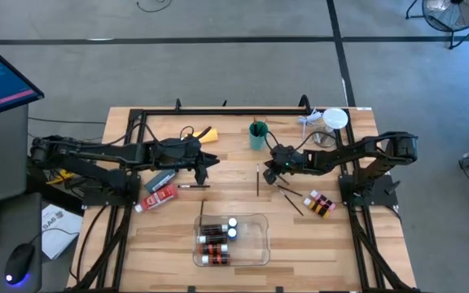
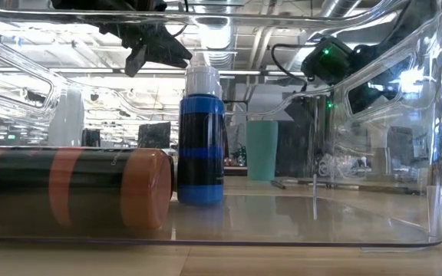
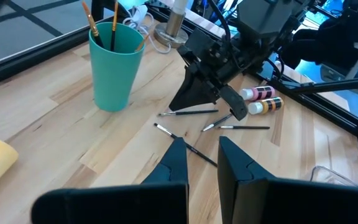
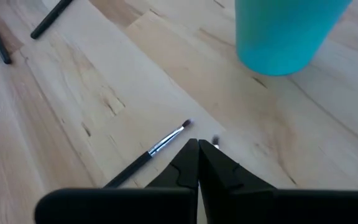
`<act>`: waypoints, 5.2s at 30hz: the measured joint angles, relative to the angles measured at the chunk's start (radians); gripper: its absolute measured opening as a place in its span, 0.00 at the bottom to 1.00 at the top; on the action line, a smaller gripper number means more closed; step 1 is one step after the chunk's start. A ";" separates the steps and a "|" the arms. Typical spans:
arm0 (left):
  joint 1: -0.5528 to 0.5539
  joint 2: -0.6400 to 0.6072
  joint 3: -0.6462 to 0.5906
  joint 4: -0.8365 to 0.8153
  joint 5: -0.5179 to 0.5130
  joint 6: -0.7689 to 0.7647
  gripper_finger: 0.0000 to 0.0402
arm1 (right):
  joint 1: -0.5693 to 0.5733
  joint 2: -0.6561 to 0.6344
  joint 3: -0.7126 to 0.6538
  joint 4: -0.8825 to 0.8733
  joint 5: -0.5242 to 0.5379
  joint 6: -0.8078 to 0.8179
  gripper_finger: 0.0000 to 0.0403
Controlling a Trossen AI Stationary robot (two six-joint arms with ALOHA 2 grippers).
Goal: Pick & Place Paint Supplies
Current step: Put the silver paint brush into the green cup
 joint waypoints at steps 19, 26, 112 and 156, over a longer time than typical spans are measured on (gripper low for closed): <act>0.000 0.000 0.000 0.000 0.003 -0.003 0.00 | -0.074 0.010 0.001 -0.082 0.022 -0.128 0.12; 0.000 0.000 0.000 0.000 0.005 -0.003 0.00 | -0.074 0.013 0.001 -0.077 0.014 -0.176 0.28; -0.002 0.003 0.000 0.008 -0.008 0.000 0.00 | -0.116 -0.082 -0.048 -0.011 -0.065 -0.004 0.00; 0.005 0.003 -0.002 0.001 0.014 0.017 0.00 | -0.231 -0.301 0.023 0.661 0.095 -0.160 0.00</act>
